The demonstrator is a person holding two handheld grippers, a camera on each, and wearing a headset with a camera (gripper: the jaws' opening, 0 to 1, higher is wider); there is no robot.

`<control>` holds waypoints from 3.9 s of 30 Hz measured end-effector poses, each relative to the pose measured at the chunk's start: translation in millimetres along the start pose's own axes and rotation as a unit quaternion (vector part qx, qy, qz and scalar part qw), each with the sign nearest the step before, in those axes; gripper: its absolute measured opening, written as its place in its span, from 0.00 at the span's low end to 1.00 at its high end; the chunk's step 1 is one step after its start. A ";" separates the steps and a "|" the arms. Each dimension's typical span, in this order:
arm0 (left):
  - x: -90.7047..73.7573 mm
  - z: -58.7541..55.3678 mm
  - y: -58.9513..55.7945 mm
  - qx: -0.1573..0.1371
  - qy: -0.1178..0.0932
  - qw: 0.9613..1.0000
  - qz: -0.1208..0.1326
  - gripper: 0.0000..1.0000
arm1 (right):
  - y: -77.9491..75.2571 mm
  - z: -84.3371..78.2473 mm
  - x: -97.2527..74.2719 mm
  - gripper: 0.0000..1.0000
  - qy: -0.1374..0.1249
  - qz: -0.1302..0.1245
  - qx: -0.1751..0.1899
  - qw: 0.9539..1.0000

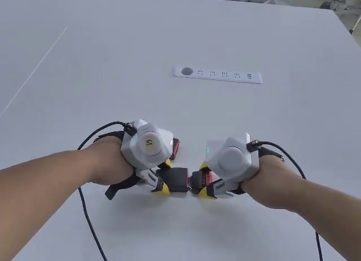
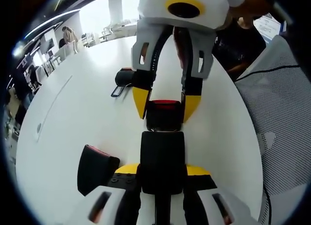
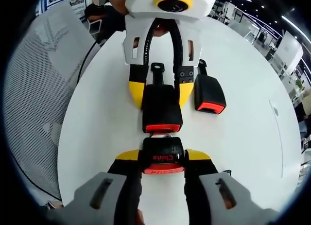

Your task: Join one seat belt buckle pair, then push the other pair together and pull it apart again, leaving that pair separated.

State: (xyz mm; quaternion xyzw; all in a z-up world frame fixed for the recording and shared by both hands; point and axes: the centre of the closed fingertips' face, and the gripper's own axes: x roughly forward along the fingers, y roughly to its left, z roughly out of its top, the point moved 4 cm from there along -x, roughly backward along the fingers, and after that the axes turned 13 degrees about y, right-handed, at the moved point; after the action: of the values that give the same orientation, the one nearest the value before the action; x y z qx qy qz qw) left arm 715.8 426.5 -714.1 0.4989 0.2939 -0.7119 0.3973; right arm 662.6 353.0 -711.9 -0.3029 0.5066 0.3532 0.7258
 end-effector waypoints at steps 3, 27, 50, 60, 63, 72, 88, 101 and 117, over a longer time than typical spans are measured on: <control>0.1 -0.8 -0.9 0.007 -0.002 1.000 -0.001 0.33 | 1.4 0.1 0.4 0.32 0.000 -0.007 -0.010 1.000; -11.6 1.4 -6.9 -0.027 -0.059 0.998 0.001 0.45 | -1.2 2.4 -7.9 0.34 -0.033 -0.009 0.040 0.999; -62.5 28.1 30.3 -0.012 -0.098 0.992 0.077 0.56 | -33.6 -11.6 -55.7 0.35 -0.062 -0.058 0.065 0.994; -58.2 7.8 51.3 -0.015 -0.079 0.993 0.083 0.58 | -52.1 -41.5 -59.3 0.35 -0.038 -0.075 0.072 0.994; -56.9 3.4 60.3 -0.024 -0.079 0.993 0.087 0.58 | -58.2 -51.3 -59.1 0.35 -0.028 -0.080 0.078 0.993; -46.6 -10.6 73.6 -0.031 -0.054 0.995 0.083 0.53 | -73.4 -78.5 -51.5 0.35 0.003 -0.087 0.077 0.993; -19.1 -22.0 85.4 -0.002 -0.007 0.998 0.066 0.44 | -73.5 -100.4 -31.3 0.34 0.013 -0.058 0.089 0.994; -16.7 -20.0 86.0 0.009 -0.008 0.999 0.043 0.34 | -76.8 -96.2 -26.3 0.32 0.013 -0.036 0.064 0.997; -16.3 -21.2 86.2 -0.007 -0.002 0.999 0.041 0.33 | -79.5 -92.4 -25.9 0.32 0.024 -0.022 0.052 0.998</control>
State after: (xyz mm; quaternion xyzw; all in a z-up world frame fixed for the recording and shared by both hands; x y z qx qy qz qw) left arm 803.0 404.1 -707.6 0.5060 0.2773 -0.6940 0.4305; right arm 673.5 228.9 -708.9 -0.2845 0.5347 0.3027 0.7359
